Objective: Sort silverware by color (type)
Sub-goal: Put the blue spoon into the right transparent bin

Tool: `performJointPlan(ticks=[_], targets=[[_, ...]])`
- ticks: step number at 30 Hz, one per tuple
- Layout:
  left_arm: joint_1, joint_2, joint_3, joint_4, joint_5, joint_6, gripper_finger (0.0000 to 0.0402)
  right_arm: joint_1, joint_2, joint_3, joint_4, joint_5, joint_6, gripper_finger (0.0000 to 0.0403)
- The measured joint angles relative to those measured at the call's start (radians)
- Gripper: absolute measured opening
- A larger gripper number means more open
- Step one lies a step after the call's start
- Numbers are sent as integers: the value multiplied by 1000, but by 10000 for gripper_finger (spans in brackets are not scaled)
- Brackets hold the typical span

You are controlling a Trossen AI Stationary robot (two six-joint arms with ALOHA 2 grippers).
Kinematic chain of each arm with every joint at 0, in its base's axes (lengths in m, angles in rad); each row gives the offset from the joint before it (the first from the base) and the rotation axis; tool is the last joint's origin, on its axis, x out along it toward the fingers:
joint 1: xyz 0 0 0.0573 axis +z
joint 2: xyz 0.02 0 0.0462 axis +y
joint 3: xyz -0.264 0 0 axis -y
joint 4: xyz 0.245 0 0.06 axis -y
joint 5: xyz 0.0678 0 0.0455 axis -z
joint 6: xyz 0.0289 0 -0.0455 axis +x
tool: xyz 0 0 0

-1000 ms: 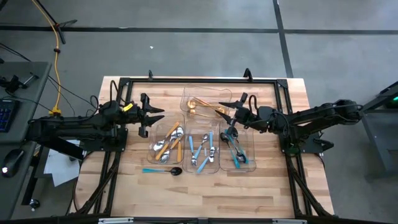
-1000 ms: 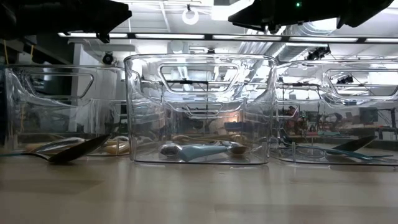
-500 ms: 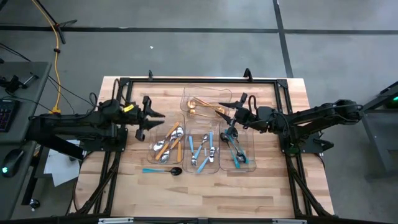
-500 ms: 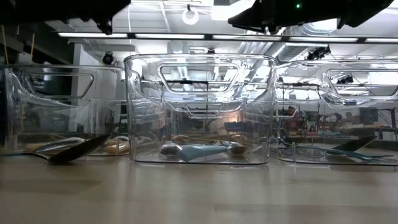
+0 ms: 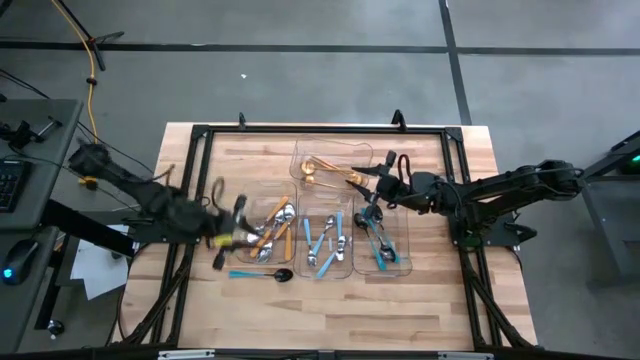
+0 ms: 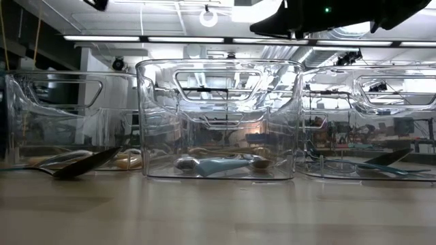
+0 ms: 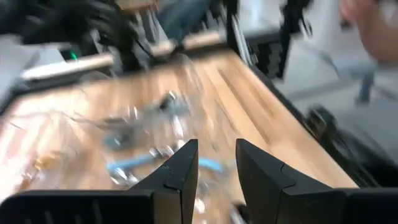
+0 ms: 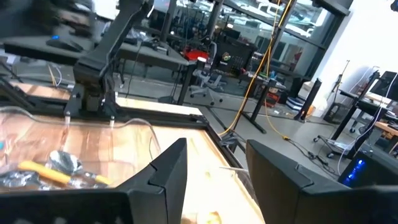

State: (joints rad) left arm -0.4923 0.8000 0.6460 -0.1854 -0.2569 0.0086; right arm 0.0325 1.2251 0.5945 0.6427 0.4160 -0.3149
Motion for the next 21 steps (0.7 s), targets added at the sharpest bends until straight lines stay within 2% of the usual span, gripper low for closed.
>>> performJointPlan(ticks=[6, 11, 13, 15, 19, 21], targets=[[-265, 226, 178, -248, -155, -148, 91, 0, 0, 0, -36, 0, 0, 149], [-405, 412, 317, -515, -224, -398, 41, 0, 0, 0, -34, 0, 0, 149], [-437, 477, 355, -621, -224, -480, 12, 0, 0, 0, -34, 0, 0, 149], [-459, 545, 378, -735, -205, -531, 7, 0, 0, 0, -34, 0, 0, 149], [-473, 676, 408, -916, -79, -460, 2, 0, 0, 0, -34, 0, 0, 149], [-473, 740, 422, -997, -59, -408, 2, 0, 0, 0, -34, 0, 0, 149]])
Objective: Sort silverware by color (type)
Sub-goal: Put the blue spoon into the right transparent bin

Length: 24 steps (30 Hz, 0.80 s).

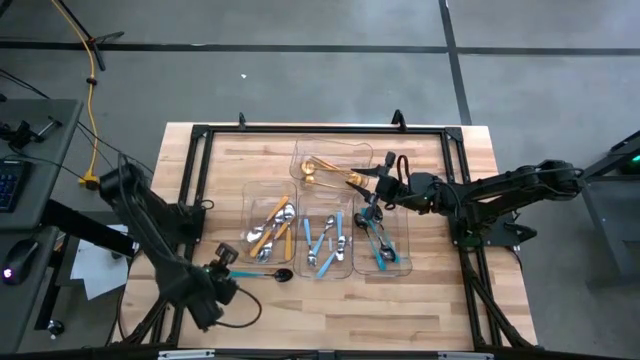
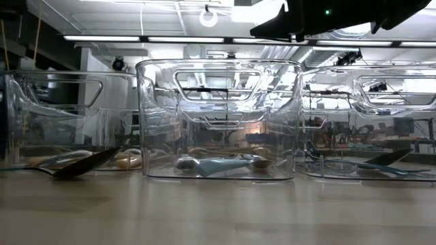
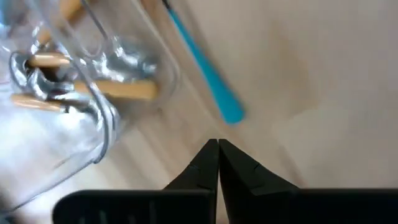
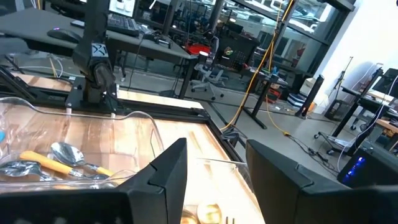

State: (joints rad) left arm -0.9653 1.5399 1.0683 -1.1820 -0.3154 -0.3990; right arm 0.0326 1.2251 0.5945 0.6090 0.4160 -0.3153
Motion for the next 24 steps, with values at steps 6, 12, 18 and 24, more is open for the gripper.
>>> performJointPlan(ticks=[6, 12, 18, 24], targets=[[-15, 154, 38, -44, -44, 212, 1, 0, 0, 0, 0, 0, -7, 149], [-54, 279, 21, -47, -98, 387, 0, 0, 0, 0, 0, 0, -8, 149], [-70, 339, 4, -46, -127, 411, 0, 0, 0, 0, 0, 0, -4, 149], [-71, 339, -5, -19, -144, 407, 0, 0, 0, 0, 1, 0, -4, 149]])
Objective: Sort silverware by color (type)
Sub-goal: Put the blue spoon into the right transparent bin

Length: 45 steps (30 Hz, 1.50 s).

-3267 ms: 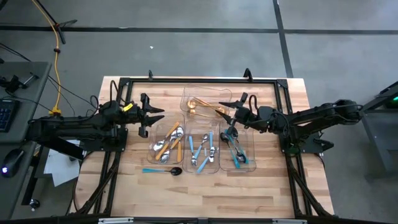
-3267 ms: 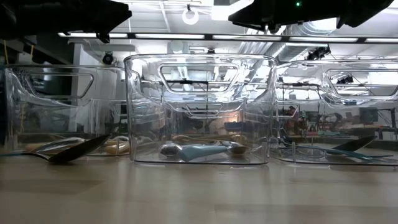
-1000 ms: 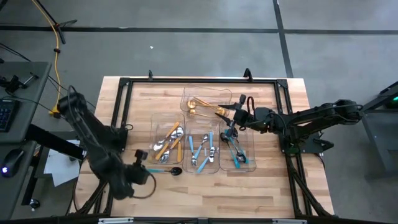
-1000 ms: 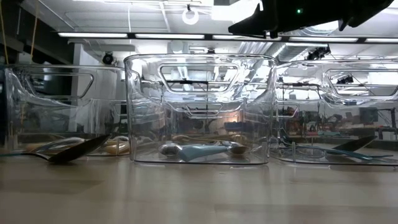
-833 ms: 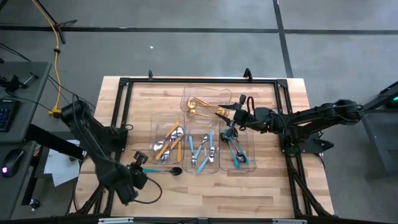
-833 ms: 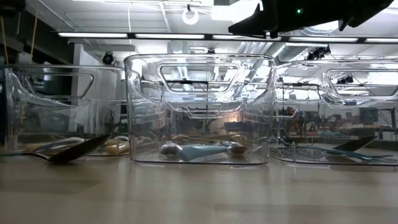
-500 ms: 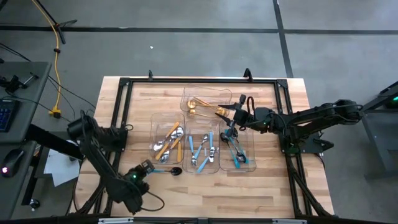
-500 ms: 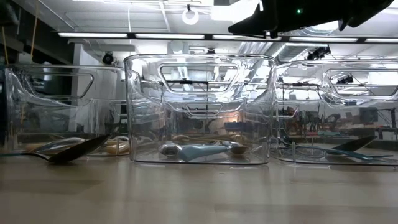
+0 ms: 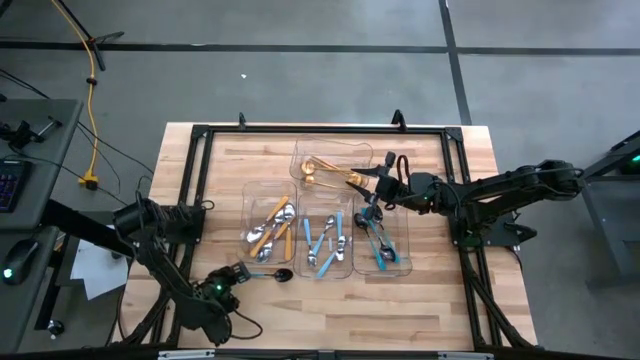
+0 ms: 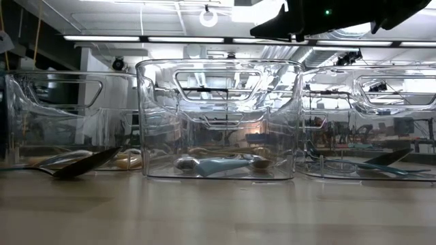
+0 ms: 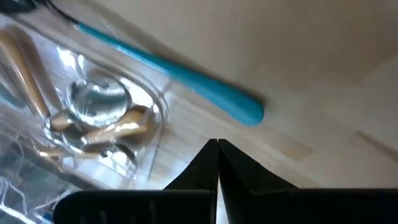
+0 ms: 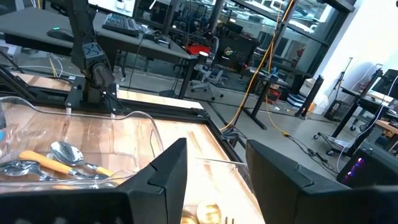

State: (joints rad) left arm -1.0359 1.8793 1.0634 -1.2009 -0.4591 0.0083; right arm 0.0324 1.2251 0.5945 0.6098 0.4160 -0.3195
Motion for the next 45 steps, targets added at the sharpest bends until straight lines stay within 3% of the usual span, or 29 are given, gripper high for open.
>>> performJointPlan(ticks=[15, 27, 45], targets=[[-40, 0, 68, 18, -29, 208, 0, 0, 0, 0, 0, 0, 0, 149], [8, 0, -10, 146, -115, 452, 0, 0, 0, 0, 1, 0, 0, 149], [70, 53, -11, 176, -107, 476, 0, 0, 0, 0, 2, 0, 0, 149]])
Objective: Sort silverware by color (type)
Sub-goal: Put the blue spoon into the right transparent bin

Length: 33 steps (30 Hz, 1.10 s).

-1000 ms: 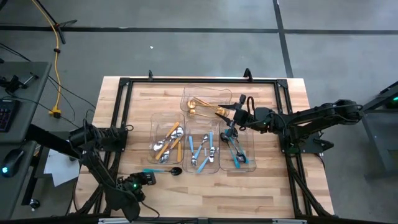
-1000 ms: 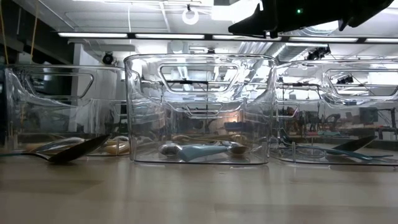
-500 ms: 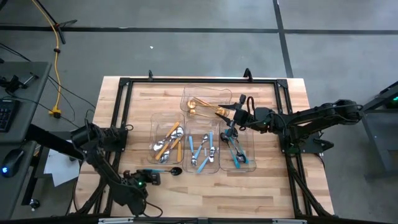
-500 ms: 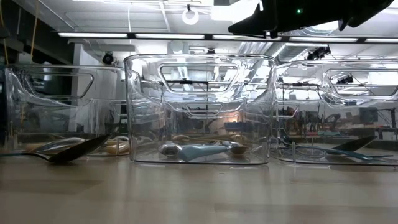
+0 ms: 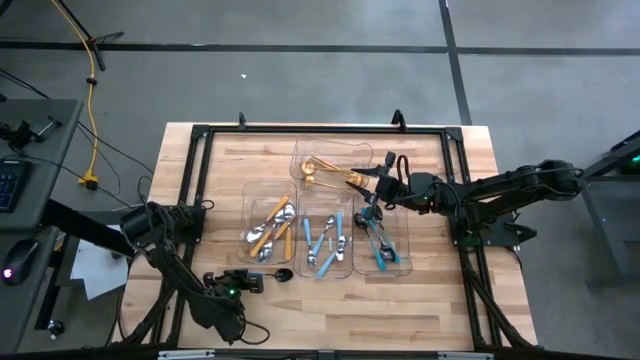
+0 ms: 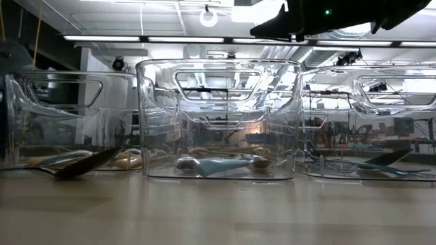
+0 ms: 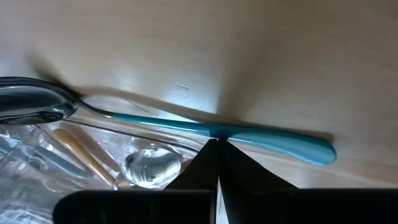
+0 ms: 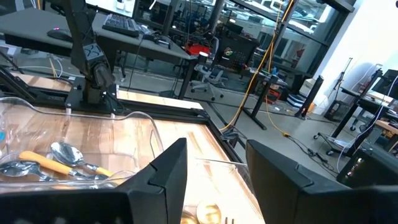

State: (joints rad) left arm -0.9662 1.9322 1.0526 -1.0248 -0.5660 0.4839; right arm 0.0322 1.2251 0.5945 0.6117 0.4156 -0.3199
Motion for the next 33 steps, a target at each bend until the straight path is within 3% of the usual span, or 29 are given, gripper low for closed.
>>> performJointPlan(ticks=[27, 33], targets=[[-11, 6, 76, 179, 0, 34, 0, 0, 0, 0, 0, 0, 4, 149], [7, 5, 76, 89, -112, 138, 0, 0, 0, 0, 0, 0, 4, 149]])
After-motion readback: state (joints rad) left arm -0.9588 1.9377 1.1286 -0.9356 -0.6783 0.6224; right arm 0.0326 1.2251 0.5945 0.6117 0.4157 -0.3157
